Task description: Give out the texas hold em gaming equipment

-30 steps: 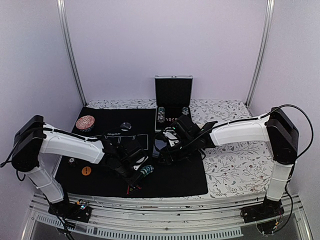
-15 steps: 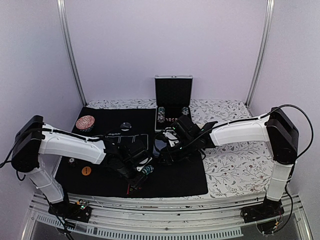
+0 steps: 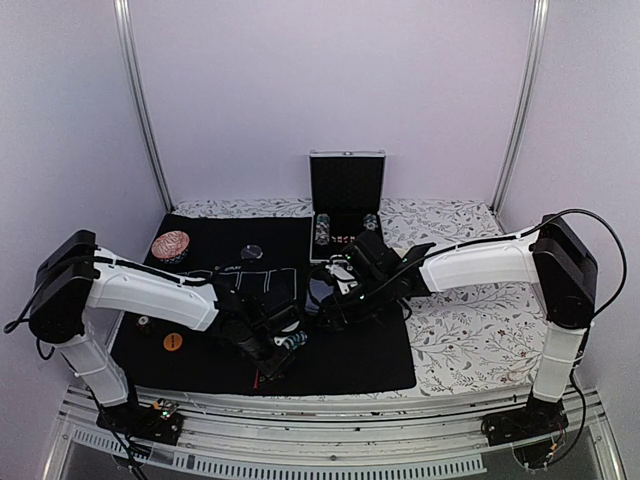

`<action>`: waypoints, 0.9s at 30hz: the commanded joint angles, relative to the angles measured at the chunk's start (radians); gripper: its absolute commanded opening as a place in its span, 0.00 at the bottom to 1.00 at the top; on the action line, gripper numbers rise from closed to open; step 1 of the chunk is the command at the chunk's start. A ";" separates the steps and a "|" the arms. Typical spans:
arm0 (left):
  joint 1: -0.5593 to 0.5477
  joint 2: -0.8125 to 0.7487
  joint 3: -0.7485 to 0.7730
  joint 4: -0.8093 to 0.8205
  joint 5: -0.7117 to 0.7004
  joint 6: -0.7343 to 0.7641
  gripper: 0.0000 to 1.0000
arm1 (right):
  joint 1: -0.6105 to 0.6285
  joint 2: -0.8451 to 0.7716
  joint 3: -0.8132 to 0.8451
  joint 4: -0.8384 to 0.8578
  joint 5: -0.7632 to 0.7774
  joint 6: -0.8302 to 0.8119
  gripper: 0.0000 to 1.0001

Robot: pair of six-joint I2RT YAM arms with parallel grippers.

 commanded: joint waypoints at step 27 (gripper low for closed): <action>0.013 -0.023 0.033 0.008 0.000 0.043 0.19 | -0.006 -0.055 -0.019 -0.008 -0.001 -0.022 0.55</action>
